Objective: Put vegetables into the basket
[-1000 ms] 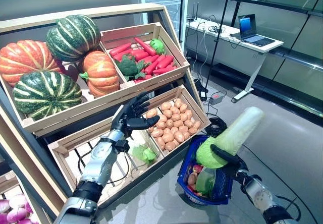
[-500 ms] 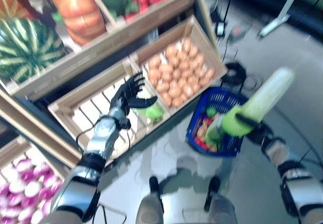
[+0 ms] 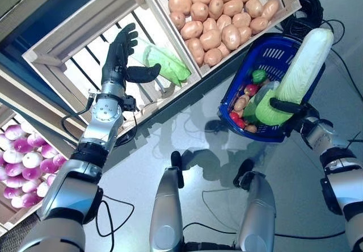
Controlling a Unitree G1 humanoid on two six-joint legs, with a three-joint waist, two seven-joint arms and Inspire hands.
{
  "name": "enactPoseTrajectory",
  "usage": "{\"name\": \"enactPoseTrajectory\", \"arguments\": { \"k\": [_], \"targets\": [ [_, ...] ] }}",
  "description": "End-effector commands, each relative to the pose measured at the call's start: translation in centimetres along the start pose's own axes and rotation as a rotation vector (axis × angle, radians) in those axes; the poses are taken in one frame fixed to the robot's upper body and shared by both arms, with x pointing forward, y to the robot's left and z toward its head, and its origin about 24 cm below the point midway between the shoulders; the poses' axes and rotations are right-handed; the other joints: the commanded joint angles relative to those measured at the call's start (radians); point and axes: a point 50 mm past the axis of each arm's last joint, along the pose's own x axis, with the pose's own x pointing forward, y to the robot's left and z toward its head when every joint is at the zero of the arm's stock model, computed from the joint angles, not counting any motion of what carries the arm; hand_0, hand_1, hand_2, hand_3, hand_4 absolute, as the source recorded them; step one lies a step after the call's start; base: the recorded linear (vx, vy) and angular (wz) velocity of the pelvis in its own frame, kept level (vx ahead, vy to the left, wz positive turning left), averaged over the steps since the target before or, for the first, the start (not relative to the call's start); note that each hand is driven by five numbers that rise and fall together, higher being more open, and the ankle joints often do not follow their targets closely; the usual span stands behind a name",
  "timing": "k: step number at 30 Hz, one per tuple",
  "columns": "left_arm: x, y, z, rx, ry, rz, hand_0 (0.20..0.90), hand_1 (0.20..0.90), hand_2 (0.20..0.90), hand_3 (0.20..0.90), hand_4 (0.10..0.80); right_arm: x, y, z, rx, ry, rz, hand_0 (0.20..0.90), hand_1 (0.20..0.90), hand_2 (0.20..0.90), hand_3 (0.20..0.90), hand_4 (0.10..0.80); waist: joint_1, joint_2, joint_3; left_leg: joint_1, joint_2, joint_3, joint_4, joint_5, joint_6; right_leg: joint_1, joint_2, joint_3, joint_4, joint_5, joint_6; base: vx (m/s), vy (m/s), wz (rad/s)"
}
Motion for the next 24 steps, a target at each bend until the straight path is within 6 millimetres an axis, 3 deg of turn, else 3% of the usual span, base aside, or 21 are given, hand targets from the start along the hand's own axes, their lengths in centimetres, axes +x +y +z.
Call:
{"name": "enactPoseTrajectory", "arguments": {
  "k": [1, 5, 11, 18, 24],
  "targets": [
    [2.5, 2.5, 9.7, 0.056, -0.419, 0.145, 0.9, 0.9, 0.9, 0.9, 0.8, -0.7, -0.2, 8.0, -0.078, -0.209, -0.038, 0.9, 0.9, 0.9, 0.9, 0.8, 0.006, 0.021, -0.005, 0.004, 0.041, 0.003, 0.011, -0.07, -0.042, 0.014, -0.014, 0.037, 0.079, -0.069, 0.036, -0.039, -0.006, 0.11],
    [2.5, 3.0, 9.7, 0.113, -0.421, 0.182, 0.9, 0.9, 0.9, 0.9, 0.8, -0.9, -0.5, 8.5, -0.076, -0.217, -0.058, 0.9, 0.9, 0.9, 0.9, 0.8, 0.009, 0.023, -0.005, -0.015, 0.045, 0.002, 0.033, -0.075, -0.041, -0.003, -0.015, 0.042, 0.097, -0.073, 0.034, -0.01, -0.003, 0.04],
    [2.7, 4.4, 9.3, 0.327, -0.414, 0.262, 0.9, 0.9, 0.9, 0.9, 0.8, -1.1, -0.9, 9.3, -0.052, -0.229, -0.066, 0.9, 0.9, 0.9, 0.9, 0.8, 0.006, 0.028, -0.005, -0.028, 0.053, 0.005, 0.052, -0.077, -0.039, -0.019, -0.005, 0.06, 0.11, -0.075, 0.028, 0.005, 0.028, 0.01],
    [3.2, 6.7, 8.7, 0.697, -0.365, 0.321, 0.9, 0.9, 0.9, 0.9, 0.8, -1.5, -2.0, 9.5, -0.014, -0.243, -0.099, 0.9, 0.9, 0.9, 0.9, 0.8, -0.011, 0.031, -0.005, -0.01, 0.07, 0.023, 0.046, -0.074, -0.039, -0.014, 0.004, 0.075, 0.102, -0.072, 0.022, 0.019, 0.06, -0.03],
    [3.5, 8.0, 8.3, 0.857, -0.316, 0.329, 0.9, 0.9, 0.9, 0.9, 0.8, -2.0, -3.1, 9.7, -0.014, -0.234, -0.112, 0.9, 0.9, 0.9, 0.9, 0.8, -0.027, 0.039, -0.005, -0.003, 0.08, 0.041, 0.034, -0.069, -0.042, -0.019, 0.008, 0.09, 0.088, -0.066, 0.019, 0.006, 0.084, -0.09]
  ]
}}
